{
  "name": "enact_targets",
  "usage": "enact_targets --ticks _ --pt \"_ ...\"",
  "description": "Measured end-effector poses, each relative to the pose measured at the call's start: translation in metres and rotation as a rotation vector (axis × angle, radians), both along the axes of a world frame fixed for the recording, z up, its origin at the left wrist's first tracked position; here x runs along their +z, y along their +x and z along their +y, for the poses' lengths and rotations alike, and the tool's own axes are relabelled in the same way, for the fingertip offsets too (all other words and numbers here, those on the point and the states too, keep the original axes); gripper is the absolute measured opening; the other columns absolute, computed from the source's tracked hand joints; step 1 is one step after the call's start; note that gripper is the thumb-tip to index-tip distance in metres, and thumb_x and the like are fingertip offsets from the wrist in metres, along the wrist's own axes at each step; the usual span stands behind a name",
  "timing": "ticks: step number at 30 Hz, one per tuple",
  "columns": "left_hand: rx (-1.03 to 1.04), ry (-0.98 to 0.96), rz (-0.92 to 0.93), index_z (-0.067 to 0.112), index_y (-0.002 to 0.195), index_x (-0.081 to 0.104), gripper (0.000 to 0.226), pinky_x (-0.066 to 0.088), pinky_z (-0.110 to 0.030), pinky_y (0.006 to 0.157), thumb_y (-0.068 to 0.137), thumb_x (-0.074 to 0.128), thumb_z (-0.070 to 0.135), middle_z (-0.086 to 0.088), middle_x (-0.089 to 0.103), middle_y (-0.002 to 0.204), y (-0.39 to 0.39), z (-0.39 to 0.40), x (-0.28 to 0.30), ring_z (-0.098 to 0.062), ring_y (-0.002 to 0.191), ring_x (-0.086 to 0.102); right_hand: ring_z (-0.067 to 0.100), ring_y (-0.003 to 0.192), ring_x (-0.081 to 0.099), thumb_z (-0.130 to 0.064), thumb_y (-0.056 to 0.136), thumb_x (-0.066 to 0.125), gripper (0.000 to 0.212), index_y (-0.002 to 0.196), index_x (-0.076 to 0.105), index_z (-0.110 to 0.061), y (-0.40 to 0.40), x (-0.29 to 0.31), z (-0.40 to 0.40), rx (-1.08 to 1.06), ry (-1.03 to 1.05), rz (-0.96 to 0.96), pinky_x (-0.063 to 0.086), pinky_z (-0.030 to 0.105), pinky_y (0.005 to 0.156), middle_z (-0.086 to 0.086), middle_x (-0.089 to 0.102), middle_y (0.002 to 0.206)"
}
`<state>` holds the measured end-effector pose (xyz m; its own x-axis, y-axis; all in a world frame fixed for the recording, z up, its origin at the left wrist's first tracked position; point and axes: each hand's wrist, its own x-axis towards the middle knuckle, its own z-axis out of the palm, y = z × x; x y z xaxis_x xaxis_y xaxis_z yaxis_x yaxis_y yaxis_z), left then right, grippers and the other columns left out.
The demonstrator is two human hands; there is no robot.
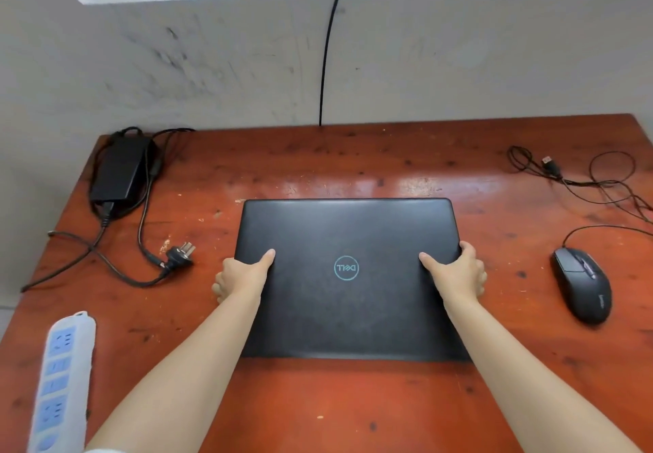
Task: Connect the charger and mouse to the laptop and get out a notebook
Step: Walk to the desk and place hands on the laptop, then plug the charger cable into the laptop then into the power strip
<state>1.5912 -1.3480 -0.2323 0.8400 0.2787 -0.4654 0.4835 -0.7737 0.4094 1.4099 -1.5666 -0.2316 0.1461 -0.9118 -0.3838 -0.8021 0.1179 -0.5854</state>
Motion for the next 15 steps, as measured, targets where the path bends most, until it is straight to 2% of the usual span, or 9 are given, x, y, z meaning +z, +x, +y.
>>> enact_targets --ticks 3,6,9,12,15 --pt "-0.117 0.062 0.029 0.002 0.121 0.044 0.072 0.035 -0.045 0.101 0.074 0.063 0.053 -0.021 0.046 0.131 -0.001 0.0 0.002 -0.037 0.124 0.036 0.039 0.127 0.031 -0.036 0.077 0.066 0.073 0.134 0.03 -0.01 0.0 0.003 0.006 0.082 -0.03 0.077 0.03 0.05 0.103 0.023 0.038 0.136" --pt "-0.316 0.158 -0.005 0.0 0.122 0.041 0.066 0.036 -0.046 0.101 0.081 0.056 0.05 -0.021 0.044 0.132 -0.002 0.006 0.01 -0.036 0.125 0.036 0.037 0.133 0.02 -0.032 0.083 0.059 0.068 0.137 0.025 -0.009 0.007 0.006 0.022 0.252 -0.172 0.162 0.022 0.05 0.107 0.021 0.025 0.146" --pt "-0.577 0.253 -0.154 0.002 0.122 0.042 0.051 0.039 -0.046 0.097 0.088 0.048 0.041 -0.02 0.048 0.128 -0.001 0.022 0.021 -0.036 0.121 0.04 0.034 0.139 0.01 -0.028 0.083 0.06 0.066 0.137 0.028 -0.01 0.025 0.009 0.048 0.447 -0.277 0.096 0.014 0.052 0.112 0.019 0.018 0.151" --pt "-0.704 0.227 -0.303 0.003 0.124 0.044 0.04 0.04 -0.045 0.097 0.091 0.047 0.024 -0.02 0.051 0.126 0.013 0.05 0.026 -0.036 0.12 0.042 0.032 0.14 0.011 -0.022 0.084 0.059 0.059 0.136 0.033 -0.01 0.055 0.01 0.08 0.611 -0.255 -0.023 0.013 0.048 0.113 0.018 0.022 0.15" --pt "-0.8 0.195 -0.422 0.002 0.126 0.046 0.039 0.041 -0.043 0.098 0.088 0.049 0.012 -0.019 0.055 0.124 0.037 0.089 0.026 -0.035 0.119 0.045 0.03 0.14 0.012 -0.022 0.086 0.056 0.053 0.134 0.037 -0.01 0.091 0.006 0.117 0.773 -0.264 -0.047 0.013 0.044 0.113 0.015 0.027 0.149"
